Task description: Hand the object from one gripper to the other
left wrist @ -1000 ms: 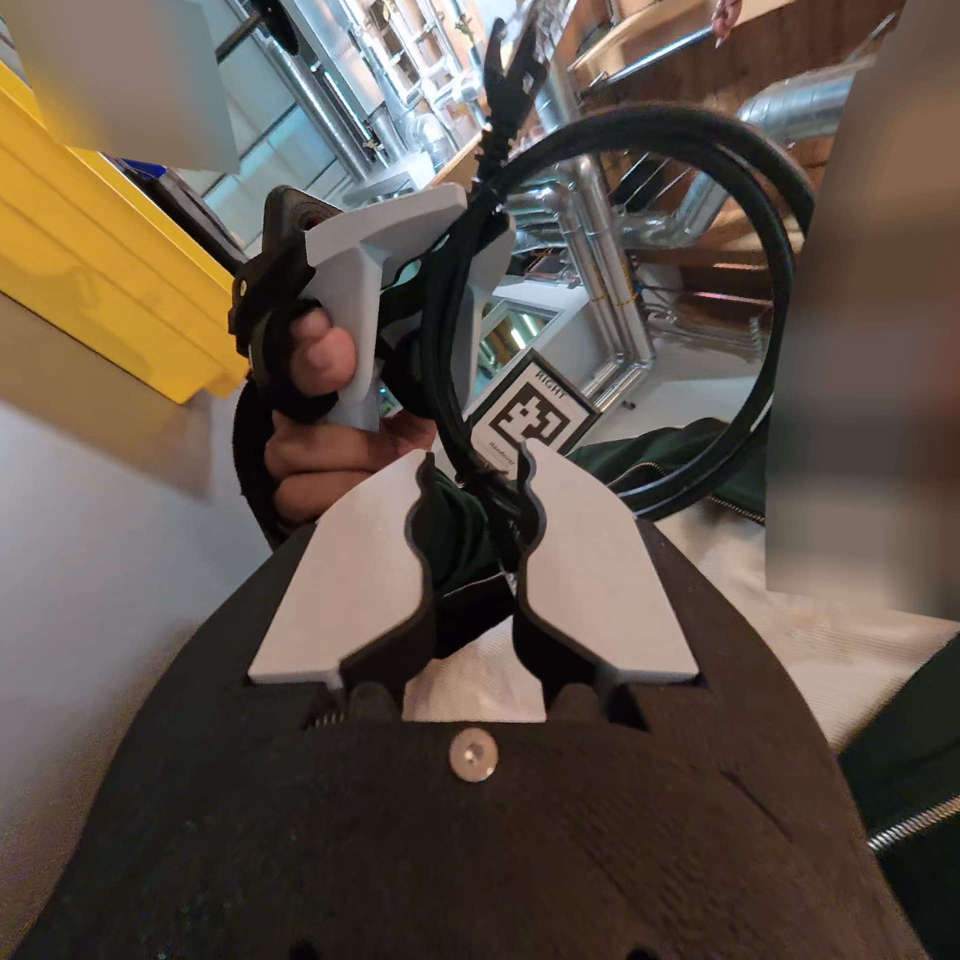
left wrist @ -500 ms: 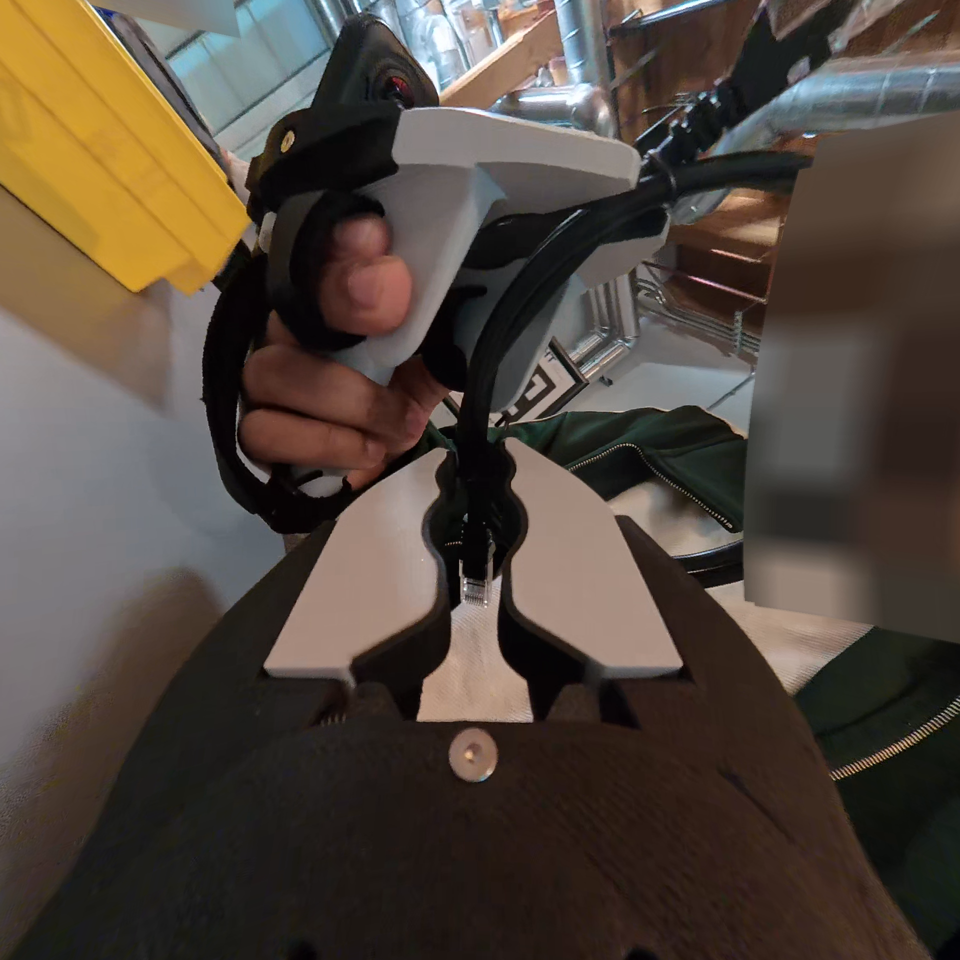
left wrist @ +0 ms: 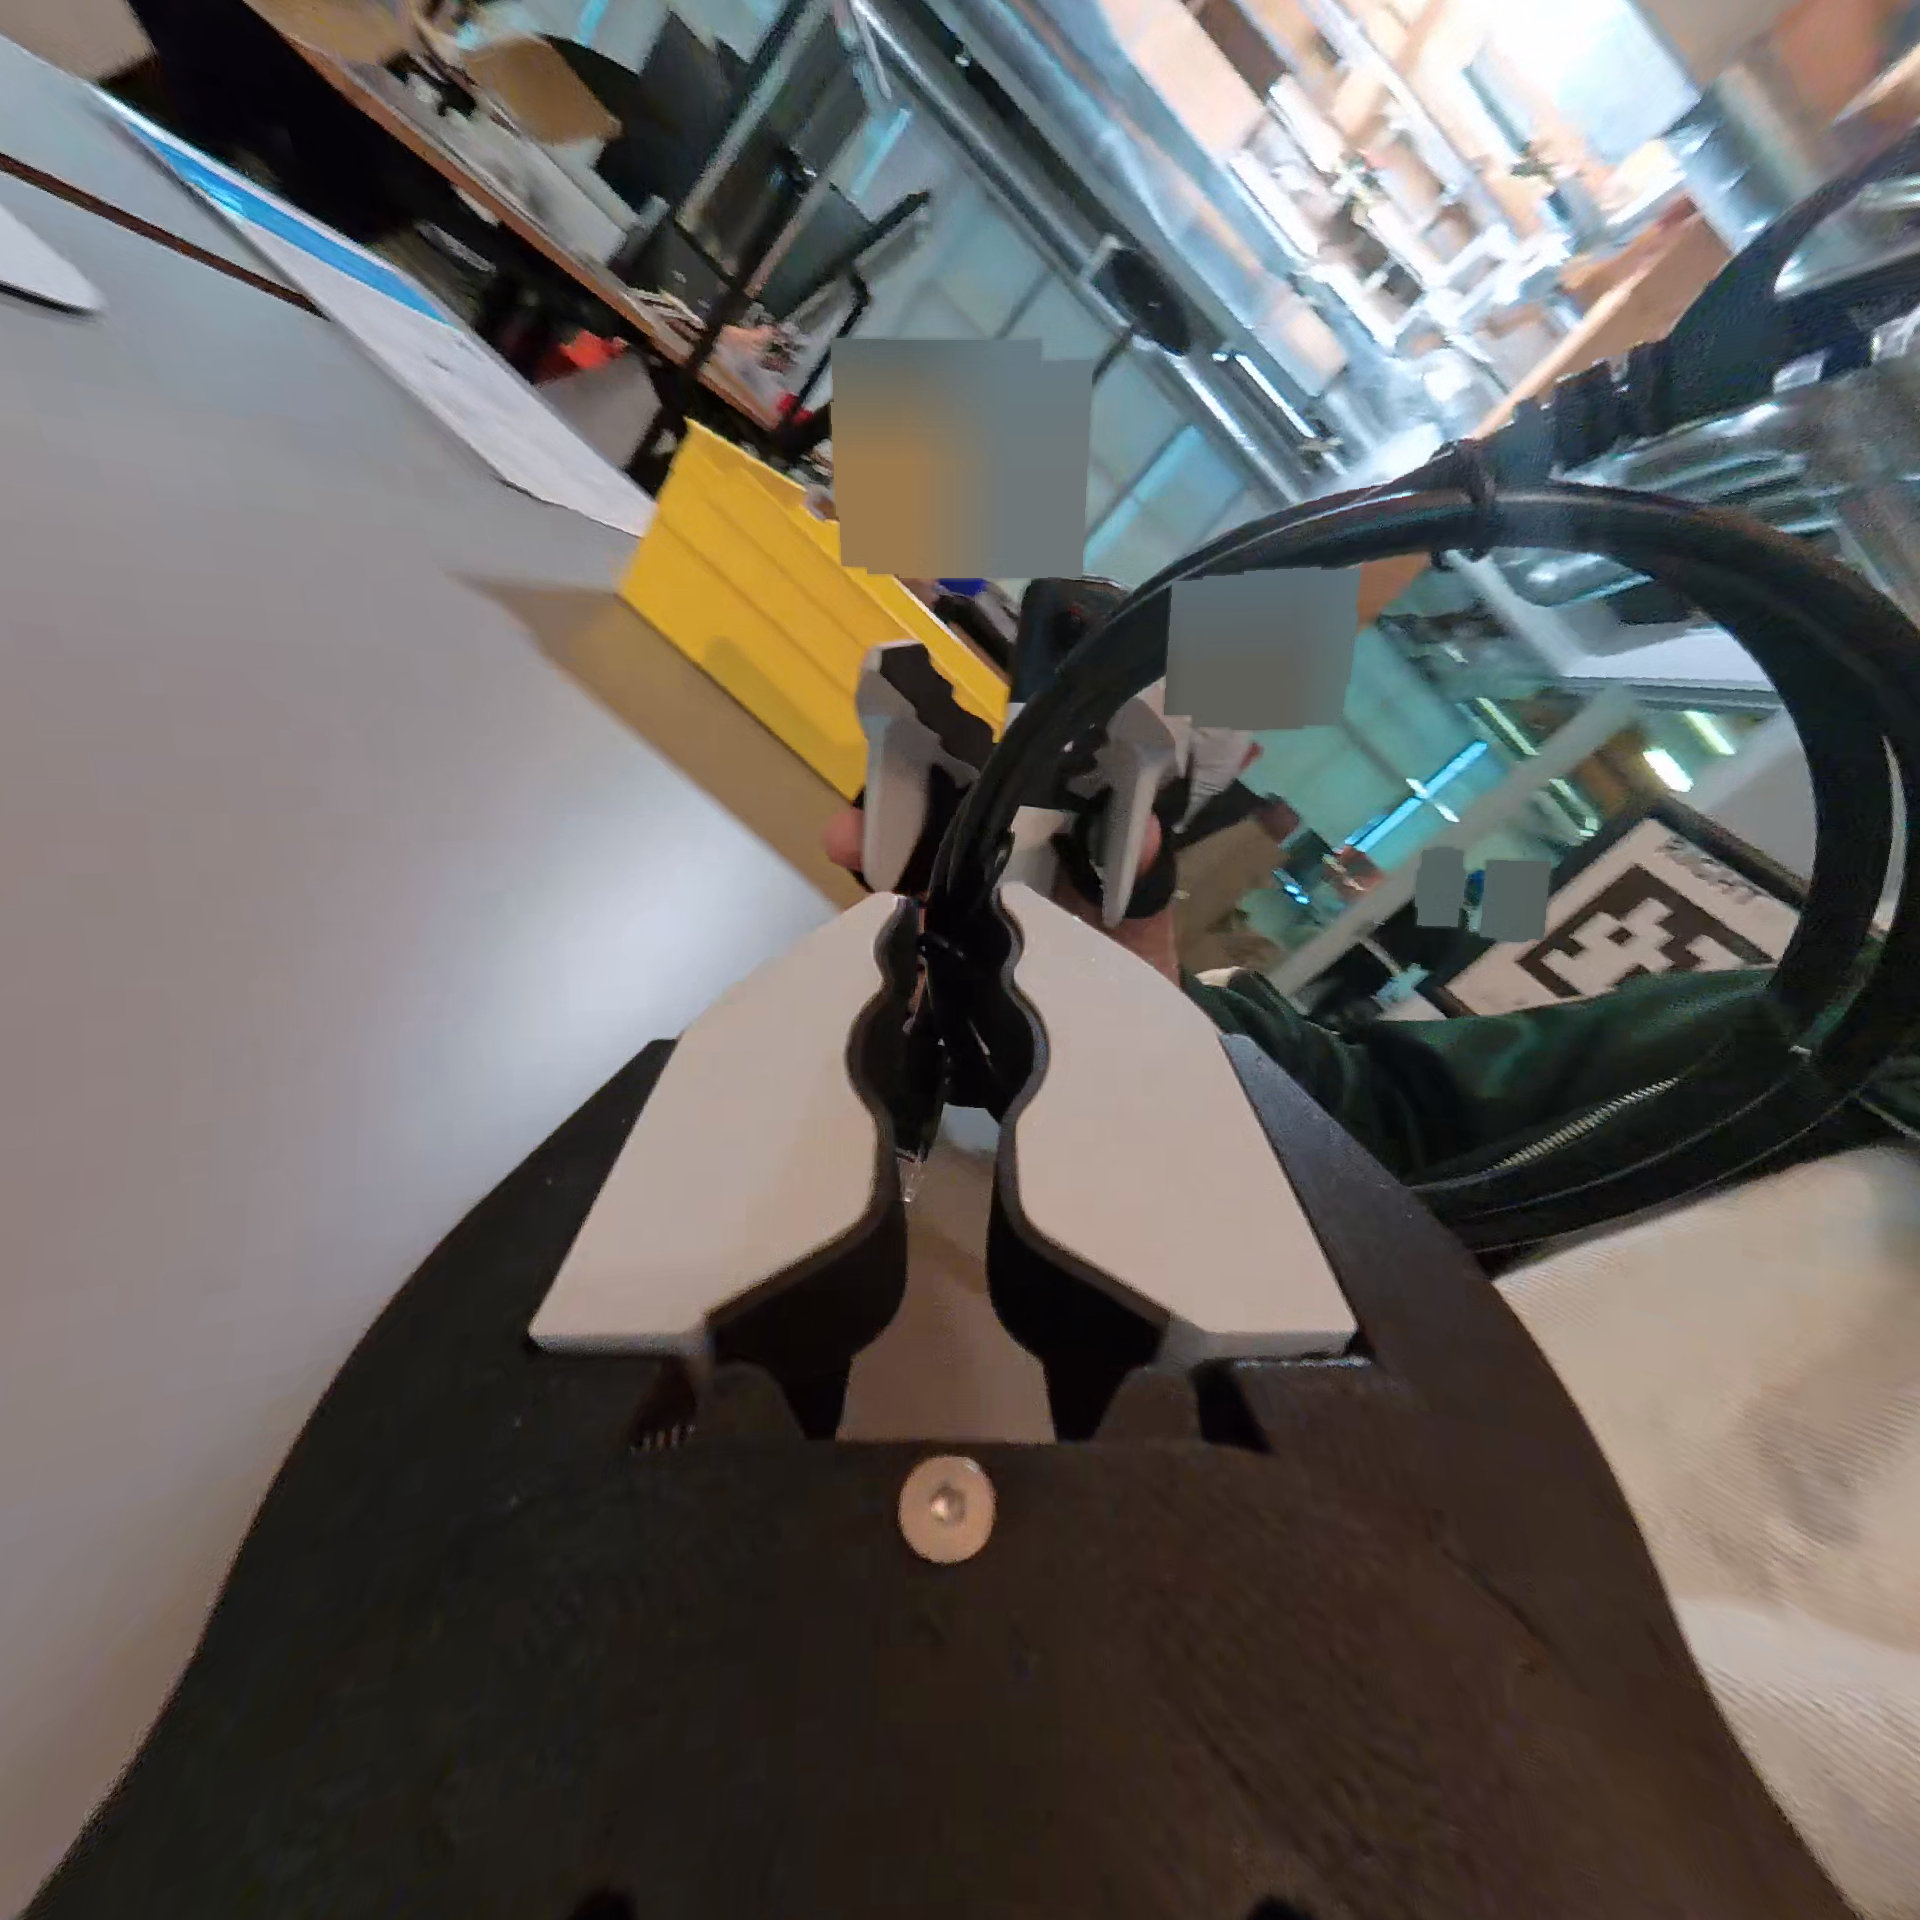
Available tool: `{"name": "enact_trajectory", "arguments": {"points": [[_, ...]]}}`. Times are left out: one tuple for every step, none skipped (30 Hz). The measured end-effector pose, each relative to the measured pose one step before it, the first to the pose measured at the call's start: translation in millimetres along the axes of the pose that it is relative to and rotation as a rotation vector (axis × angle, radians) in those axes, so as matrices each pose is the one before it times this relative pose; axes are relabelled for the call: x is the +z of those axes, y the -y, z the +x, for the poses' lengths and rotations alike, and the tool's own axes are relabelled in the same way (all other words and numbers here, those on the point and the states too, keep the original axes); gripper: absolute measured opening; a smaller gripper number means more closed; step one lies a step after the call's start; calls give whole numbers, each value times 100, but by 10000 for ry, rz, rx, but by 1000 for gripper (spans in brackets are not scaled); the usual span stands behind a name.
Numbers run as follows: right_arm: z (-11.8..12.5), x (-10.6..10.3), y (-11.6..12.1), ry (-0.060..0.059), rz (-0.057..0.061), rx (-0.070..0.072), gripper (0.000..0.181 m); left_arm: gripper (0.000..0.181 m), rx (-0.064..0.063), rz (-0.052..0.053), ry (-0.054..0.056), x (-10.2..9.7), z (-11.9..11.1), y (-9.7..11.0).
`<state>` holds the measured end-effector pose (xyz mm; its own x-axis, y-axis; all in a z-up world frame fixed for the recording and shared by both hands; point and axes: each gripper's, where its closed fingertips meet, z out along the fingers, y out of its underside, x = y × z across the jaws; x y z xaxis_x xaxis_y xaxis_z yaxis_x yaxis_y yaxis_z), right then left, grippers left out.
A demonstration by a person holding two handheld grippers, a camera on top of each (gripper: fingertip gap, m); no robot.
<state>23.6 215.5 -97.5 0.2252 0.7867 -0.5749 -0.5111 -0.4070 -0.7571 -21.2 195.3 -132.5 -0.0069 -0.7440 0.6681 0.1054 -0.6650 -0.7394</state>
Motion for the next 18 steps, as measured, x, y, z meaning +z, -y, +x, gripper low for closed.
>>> {"name": "enact_trajectory", "arguments": {"points": [[170, 253, -328, -209, -209, -272, 54, 13, -17, 21, 284, -380, -375, 46], [592, 159, -280, -576, -212, -474, 59, 13, -130, -19, 160, -281, -236, -95], [687, 80, -262, -663, -245, -701, 61, 14, -190, 16, 50, -221, -73, -129], [281, 98, -114, -411, -192, -724, 62, 14, -204, 46, 61, -181, -95, -117], [-90, 202, -2, -134, -118, -588, 63, 14, -191, 51, 41, -170, -62, -115], [-474, 255, -7, 85, -135, -490, 62, 15, -125, 21, 14, -151, 4, -121], [-733, 338, -89, 275, -139, -428, 59, 15, -43, -47, 65, -121, -27, -187], [-804, 388, -271, 302, -201, -350, 55, 15, -25, -107, 111, -112, -75, -237], [-734, 425, -310, 247, -183, -285, 51, 15, -15, -110, 59, -94, -14, -244], [-676, 419, -191, 246, -122, -201, 47, 15, 2, -128, 47, -69, -2, -292], [-384, 315, -101, 75, -94, -121, 39, 15, 91, -162, 124, -53, -50, -357], [4, 180, 45, -24, -19, -90, 34, 15, 188, -126, 121, -60, 32, -318], [-110, 185, 74, 40, 46, -37, 33, 15, 141, -117, 131, -75, 62, -278], [-149, 220, -22, 155, 5, 74, 33, 15, 96, -114, 109, -93, 115, -235], [-227, 336, -283, 277, -108, 194, 34, 15, 100, -66, 82, -100, 137, -189], [-274, 418, -406, 324, -179, 248, 37, 15, 84, -85, 113, -80, 62, -205], [-275, 502, -569, 302, -249, 259, 39, 15, 94, -138, 117, -24, 15, -266], [-290, 452, -475, 256, -211, 176, 39, 15, 99, -175, 99, 45, -6, -312]]}}
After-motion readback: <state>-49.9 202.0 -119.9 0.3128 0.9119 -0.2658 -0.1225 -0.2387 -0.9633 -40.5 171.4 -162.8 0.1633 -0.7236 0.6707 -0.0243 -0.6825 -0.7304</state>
